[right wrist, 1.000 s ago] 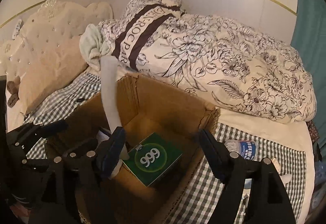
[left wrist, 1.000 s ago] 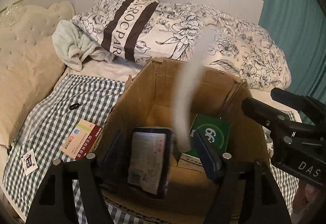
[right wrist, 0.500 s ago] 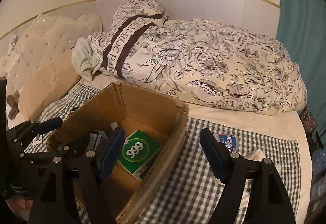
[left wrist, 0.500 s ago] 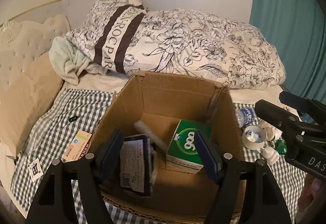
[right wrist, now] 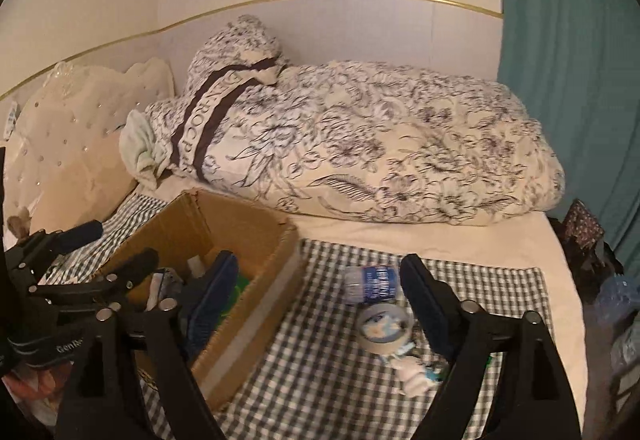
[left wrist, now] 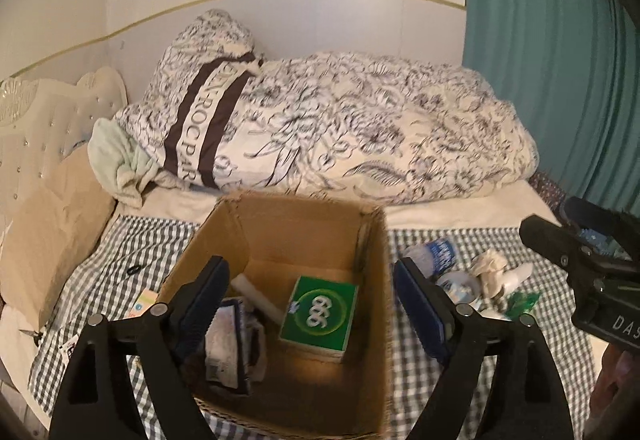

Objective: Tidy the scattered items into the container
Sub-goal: 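Move both tools back from the box toward the items on the cloth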

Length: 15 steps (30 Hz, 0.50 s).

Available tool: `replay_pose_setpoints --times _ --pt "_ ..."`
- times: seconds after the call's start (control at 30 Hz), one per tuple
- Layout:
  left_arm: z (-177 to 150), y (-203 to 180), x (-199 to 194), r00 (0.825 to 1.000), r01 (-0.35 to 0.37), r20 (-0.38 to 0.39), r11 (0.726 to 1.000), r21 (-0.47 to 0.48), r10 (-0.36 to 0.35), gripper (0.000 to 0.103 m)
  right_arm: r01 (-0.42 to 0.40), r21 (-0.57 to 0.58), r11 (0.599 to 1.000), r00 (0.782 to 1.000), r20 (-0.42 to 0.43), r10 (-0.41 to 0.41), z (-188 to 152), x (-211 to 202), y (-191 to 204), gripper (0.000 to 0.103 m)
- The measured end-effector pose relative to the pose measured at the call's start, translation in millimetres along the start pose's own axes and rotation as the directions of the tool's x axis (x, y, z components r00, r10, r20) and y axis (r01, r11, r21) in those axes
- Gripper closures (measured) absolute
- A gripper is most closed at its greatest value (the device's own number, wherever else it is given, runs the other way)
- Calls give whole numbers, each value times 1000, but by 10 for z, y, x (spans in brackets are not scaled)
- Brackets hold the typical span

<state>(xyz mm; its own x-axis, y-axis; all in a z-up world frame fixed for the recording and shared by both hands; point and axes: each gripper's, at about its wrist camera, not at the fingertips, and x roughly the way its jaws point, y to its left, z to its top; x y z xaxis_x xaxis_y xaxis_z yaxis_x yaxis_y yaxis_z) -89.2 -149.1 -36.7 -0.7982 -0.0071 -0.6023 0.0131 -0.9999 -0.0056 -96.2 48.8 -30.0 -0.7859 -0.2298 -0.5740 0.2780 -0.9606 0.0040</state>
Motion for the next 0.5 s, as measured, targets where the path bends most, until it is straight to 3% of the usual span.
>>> replay_pose_setpoints --times 0.23,0.5 --pt "150 -226 -175 998 29 52 999 -18 -28 0 55 21 998 998 28 -56 17 -290 -312 10" --pt "280 -536 -304 996 54 70 998 -8 -54 0 115 37 993 992 50 -117 -46 -609 -618 6"
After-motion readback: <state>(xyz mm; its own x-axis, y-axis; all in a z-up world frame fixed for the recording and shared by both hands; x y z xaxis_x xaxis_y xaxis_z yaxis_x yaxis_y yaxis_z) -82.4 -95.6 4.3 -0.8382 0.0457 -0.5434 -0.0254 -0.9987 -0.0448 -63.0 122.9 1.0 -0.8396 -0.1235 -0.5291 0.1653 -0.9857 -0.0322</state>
